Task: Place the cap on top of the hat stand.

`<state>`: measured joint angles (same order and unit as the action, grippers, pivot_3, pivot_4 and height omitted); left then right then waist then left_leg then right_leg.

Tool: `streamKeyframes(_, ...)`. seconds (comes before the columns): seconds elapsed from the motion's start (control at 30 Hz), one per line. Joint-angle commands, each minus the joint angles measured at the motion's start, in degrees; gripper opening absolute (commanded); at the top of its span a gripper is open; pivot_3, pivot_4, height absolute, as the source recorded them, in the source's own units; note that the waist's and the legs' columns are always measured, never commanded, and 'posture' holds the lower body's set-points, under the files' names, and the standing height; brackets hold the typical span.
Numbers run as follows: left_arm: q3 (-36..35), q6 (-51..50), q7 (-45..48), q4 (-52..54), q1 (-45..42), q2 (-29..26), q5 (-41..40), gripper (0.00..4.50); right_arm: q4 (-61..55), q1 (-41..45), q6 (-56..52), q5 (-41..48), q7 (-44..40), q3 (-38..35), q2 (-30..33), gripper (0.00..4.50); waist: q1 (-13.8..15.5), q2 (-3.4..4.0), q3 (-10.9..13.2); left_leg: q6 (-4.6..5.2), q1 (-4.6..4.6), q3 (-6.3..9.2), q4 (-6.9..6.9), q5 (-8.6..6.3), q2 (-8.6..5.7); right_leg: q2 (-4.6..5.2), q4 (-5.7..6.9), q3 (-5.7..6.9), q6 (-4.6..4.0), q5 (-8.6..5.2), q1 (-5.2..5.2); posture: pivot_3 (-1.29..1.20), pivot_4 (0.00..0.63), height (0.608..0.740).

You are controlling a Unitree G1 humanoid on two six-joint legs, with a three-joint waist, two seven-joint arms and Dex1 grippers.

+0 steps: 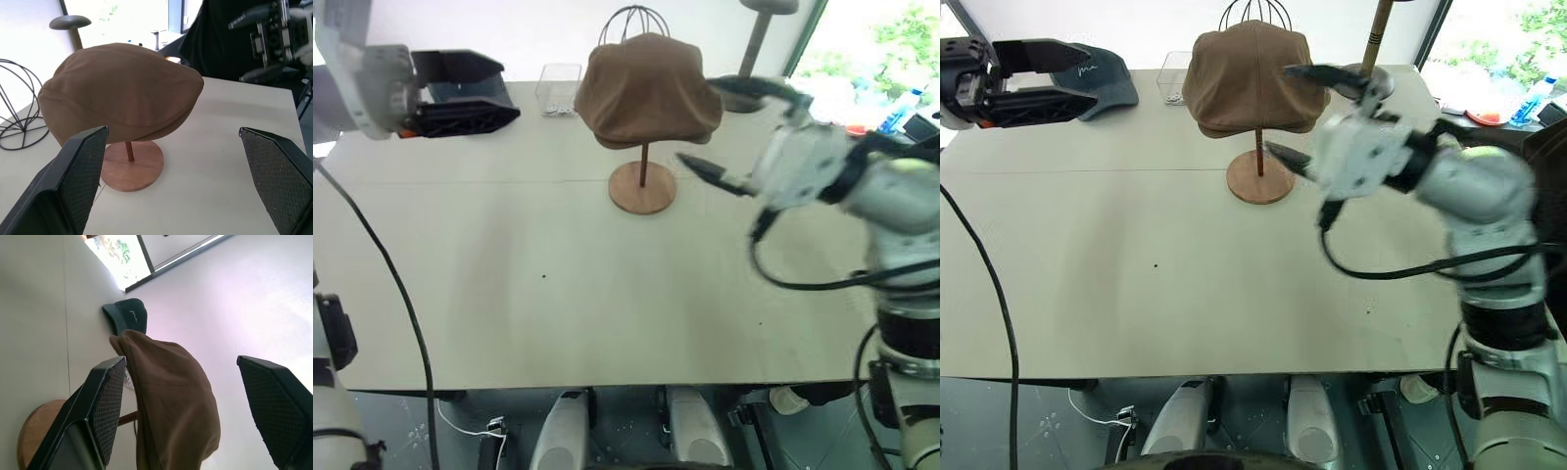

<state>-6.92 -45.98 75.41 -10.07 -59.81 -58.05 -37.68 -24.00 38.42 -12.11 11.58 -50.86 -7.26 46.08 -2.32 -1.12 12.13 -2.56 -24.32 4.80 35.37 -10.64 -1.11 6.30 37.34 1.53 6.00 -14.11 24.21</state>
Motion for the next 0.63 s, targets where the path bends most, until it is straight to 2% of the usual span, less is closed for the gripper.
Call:
streamKeyframes(0.03, -1.3, 0.8, 1.22, 0.85, 0.03, -1.87, 0.29, 4.5, 7.63, 3.32, -14.28, 13.73, -9.02, -8.13, 7.98, 3.7, 0.02, 0.0, 0.0, 0.0, 0.01, -0.01, 0.01, 0.0, 0.0, 0.01, -0.01, 0.0, -0.01, 0.01, -0.02, 0.0, 0.15, 0.74)
streamKeyframes(0.13, -2.69, 1.48, 2.04, 1.26, 3.29, -3.51, 0.52, 4.5, 20.77, 6.5, -19.06, 17.02, -17.52, -7.57, 14.63, 3.7, -0.21, 0.01, 0.0, 0.01, 0.08, -0.04, 0.0, 0.0, 0.0, 0.02, -0.05, -0.01, -0.04, 0.0, -0.08, 0.0, 0.15, 0.74)
streamKeyframes(0.2, -3.67, 1.86, 2.47, 1.65, 5.52, -4.62, 0.5, 4.5, 28.79, 10.5, -17.41, 16.83, -21.38, -5.96, 15.87, 3.7, -0.39, 0.03, 0.01, 0.01, 0.15, -0.08, -0.09, -0.01, 0.03, 0.02, -0.06, -0.02, -0.05, 0.0, -0.08, 0.0, 0.15, 0.74)
streamKeyframes(0.33, -5.23, 2.51, 2.68, 2.19, 8.8, -6.51, 0.67, 4.5, 40.64, 17.34, -22.0, 16.71, -32.84, -0.16, 18.84, 3.7, -0.46, 0.09, 0.05, 0.01, 0.14, -0.12, -0.18, -0.01, 0.06, 0.01, -0.08, -0.02, -0.05, 0.0, 0.03, 0.0, 0.15, 0.74)
streamKeyframes(0.37, -5.54, 2.64, 2.91, 2.11, 9.57, -7.11, 0.71, 4.5, 43.18, 18.8, -21.73, 16.41, -35.34, 0.8, 18.88, 3.97, -0.4, 0.1, 0.06, 0.01, 0.1, -0.12, -0.18, -0.01, 0.07, 0.01, -0.09, -0.02, -0.04, 0.0, 0.08, 0.0, 0.15, 0.74)
streamKeyframes(0.43, -6.21, 2.77, 2.7, 1.88, 10.71, -8.02, 0.85, 4.5, 47.67, 22.08, -22.29, 14.51, -37.67, 3.66, 18.57, 4.45, -0.4, 0.11, 0.06, 0.01, 0.01, -0.13, -0.18, -0.01, 0.06, 0.01, -0.14, -0.02, -0.03, 0.0, 0.13, 0.0, 0.15, 0.74)
streamKeyframes(0.63, -7.18, 2.53, 3.59, 3.54, 13.01, -9.77, 0.21, 4.5, 52.76, 26.0, -17.79, 11.39, -40.46, 6.06, 16.86, 4.45, -0.22, 0.11, 0.06, -0.01, -0.04, -0.16, -0.18, -0.01, 0.04, 0.03, -0.15, -0.03, -0.01, 0.0, 0.17, 0.0, 0.15, 0.74)
